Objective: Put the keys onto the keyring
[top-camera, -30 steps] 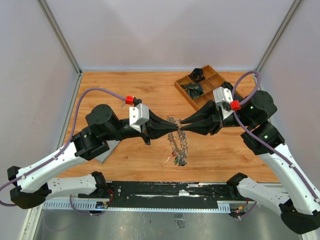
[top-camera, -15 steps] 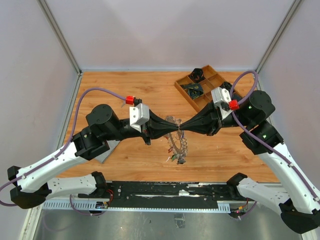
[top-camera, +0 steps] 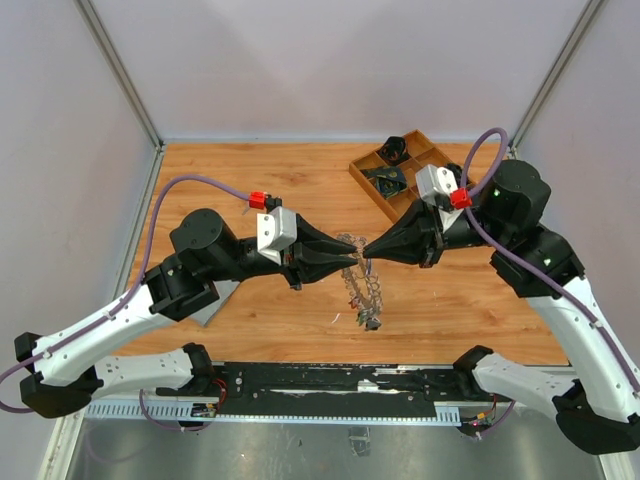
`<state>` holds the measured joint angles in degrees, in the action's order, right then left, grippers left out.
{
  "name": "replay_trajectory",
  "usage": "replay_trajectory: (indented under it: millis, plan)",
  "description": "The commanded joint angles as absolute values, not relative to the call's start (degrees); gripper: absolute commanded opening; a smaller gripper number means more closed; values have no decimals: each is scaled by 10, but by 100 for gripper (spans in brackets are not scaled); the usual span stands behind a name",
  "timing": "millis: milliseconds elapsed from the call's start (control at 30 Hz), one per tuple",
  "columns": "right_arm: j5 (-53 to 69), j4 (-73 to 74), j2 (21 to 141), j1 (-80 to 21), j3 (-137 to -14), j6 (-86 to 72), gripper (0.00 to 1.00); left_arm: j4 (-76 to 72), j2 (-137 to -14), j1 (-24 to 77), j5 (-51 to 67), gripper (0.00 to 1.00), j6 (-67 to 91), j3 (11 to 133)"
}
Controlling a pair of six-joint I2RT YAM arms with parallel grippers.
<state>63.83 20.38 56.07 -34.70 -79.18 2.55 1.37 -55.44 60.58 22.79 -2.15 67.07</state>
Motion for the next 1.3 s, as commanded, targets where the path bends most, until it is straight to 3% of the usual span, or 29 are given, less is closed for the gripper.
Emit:
replay_trajectory:
  millis: [0,300,433,1267]
  plan:
    - [609,384,578,-357,-882,144,0,11,-554,611,222,27,-28,685]
    - [377,673,669,-435,-1061,242,0,84,-580,612,189,31,-52,711]
    - [303,720,701,-475,-1117,232,0,99,-589,612,183,32,-59,715]
    - [295,688,718,-525,-1120,208,0,120,-625,612,242,27,-81,726]
